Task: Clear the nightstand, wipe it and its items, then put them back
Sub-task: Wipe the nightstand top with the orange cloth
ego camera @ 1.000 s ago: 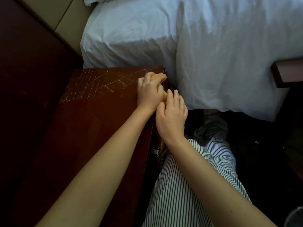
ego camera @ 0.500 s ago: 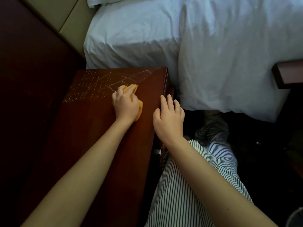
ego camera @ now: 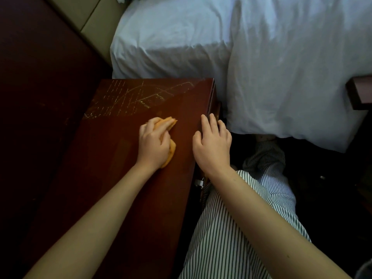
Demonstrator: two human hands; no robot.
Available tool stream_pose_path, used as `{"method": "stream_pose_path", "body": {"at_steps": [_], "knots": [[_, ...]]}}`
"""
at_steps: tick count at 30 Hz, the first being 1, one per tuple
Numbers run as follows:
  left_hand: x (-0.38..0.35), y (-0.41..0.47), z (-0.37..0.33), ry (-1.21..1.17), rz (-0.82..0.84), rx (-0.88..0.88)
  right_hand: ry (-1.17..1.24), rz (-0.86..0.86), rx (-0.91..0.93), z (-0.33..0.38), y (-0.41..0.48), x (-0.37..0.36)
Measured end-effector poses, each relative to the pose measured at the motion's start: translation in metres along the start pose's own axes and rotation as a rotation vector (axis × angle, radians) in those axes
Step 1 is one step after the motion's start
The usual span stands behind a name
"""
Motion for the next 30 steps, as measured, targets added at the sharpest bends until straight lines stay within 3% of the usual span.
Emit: {"method": "stream_pose_path", "body": {"at_steps": [4, 7, 12, 16, 20, 24, 30], "knots": [[0.012, 0.019, 0.033, 0.007, -0.089, 0.224, -0.021, -0.009, 0.028, 0.002, -0.002, 0.001], [0.008, 0.034, 0.021, 0.021, -0.144, 0.334, -0.023, -0.01, 0.038, 0.003, 0.0, 0.0], [-0.017, 0.027, -0.031, -0.002, -0.023, 0.072, -0.04, -0.034, 0.074, 0.012, -0.004, -0.002], [-0.008, -0.006, -0.018, 0.018, 0.025, -0.057, -0.092, -0.039, 0.145, 0.023, -0.009, -0.005], [0.018, -0.037, 0.036, 0.041, -0.026, 0.101, -0.214, 0.018, 0.29, 0.04, -0.02, -0.018], [0.04, -0.039, 0.086, 0.043, -0.092, 0.274, -0.258, 0.043, 0.304, 0.043, -0.021, -0.027], [0.041, 0.006, 0.095, 0.075, -0.151, 0.433, -0.263, -0.009, 0.332, 0.056, -0.021, -0.043]]}}
Point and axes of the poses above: each hand's wrist, its own y-axis towards the middle knuckle, its own x-axis out of the back of the hand, z = x × y, the point moved 10 cm from there along y, towards the middle knuckle, and after that the axes turned 4 degrees about z, right-handed, at the moved point
